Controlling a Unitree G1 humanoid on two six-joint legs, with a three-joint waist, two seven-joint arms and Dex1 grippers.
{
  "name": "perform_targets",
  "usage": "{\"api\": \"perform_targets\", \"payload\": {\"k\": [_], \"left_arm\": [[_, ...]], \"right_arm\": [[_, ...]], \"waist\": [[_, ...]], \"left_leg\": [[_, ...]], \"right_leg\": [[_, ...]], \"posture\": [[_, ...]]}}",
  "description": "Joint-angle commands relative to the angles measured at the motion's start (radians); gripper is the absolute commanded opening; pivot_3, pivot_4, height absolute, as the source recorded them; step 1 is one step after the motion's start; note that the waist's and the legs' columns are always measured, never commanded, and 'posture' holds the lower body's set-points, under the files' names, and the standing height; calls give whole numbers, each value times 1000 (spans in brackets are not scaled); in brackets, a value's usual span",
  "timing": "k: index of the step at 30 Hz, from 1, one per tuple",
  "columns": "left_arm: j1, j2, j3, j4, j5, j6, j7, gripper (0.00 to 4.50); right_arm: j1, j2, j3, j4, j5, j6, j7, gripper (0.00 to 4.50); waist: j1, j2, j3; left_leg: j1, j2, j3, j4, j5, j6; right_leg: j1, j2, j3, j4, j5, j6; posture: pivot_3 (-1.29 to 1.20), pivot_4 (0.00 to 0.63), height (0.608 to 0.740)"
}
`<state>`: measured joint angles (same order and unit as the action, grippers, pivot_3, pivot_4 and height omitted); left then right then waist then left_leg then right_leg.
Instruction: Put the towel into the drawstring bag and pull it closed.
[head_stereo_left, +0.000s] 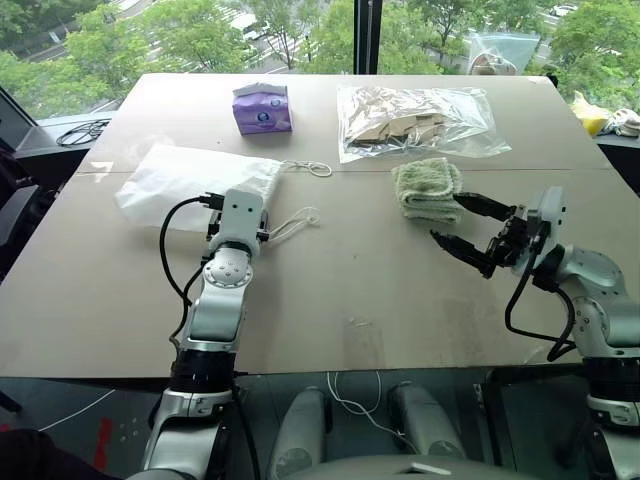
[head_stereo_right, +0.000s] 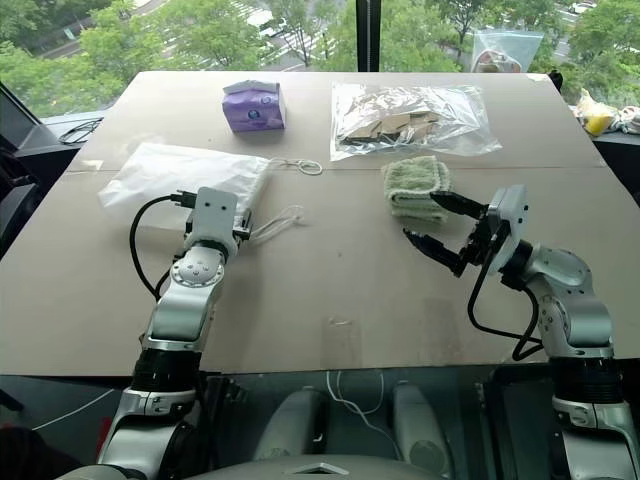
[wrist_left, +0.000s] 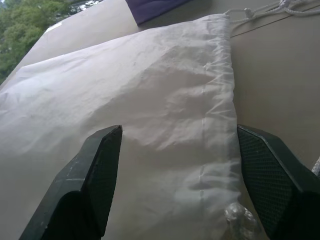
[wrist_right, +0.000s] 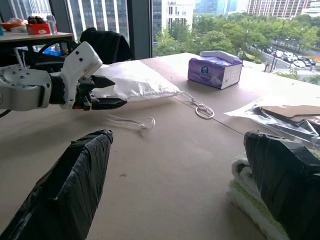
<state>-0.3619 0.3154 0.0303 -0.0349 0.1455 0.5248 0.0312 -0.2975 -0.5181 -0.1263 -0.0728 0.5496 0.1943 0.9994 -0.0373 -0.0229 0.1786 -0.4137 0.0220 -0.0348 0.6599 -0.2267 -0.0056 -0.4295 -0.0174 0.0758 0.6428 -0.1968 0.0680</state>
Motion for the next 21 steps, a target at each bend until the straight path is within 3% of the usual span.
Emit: {"api": "perform_targets", "payload": {"k": [1,3,9,16,21], "left_arm": [[4,13,28,-45,31,-7,25,3337],[7,16,42,-49,38,-11,36,2851],[11,25,57,-56,60,-20,53,195],[8,47,62,-66,111,-89,90,86],[-9,69,57,-85,155,-158,117,86]], "right_arm": [[-16,3,-12,-14,4,-20,-1,4500],[-16,5,-12,-12,1,-24,-5,4500],[-8,10,-13,-20,-4,-24,-14,4500],[-14,14,-8,-11,-39,-22,-59,4500],[-69,33,6,58,-175,-32,-227,4500]], "waist": [[0,0,0],[0,0,0],[0,0,0],[0,0,0],[0,0,0]], "left_leg": [[0,0,0,0,0,0],[0,0,0,0,0,0],[0,0,0,0,0,0],[0,0,0,0,0,0],[0,0,0,0,0,0]], "right_leg": [[0,0,0,0,0,0],[0,0,0,0,0,0],[0,0,0,0,0,0],[0,0,0,0,1,-1],[0,0,0,0,1,-2]], "posture": [[0,150,740],[0,150,740],[0,150,740],[0,150,740],[0,150,740]]}}
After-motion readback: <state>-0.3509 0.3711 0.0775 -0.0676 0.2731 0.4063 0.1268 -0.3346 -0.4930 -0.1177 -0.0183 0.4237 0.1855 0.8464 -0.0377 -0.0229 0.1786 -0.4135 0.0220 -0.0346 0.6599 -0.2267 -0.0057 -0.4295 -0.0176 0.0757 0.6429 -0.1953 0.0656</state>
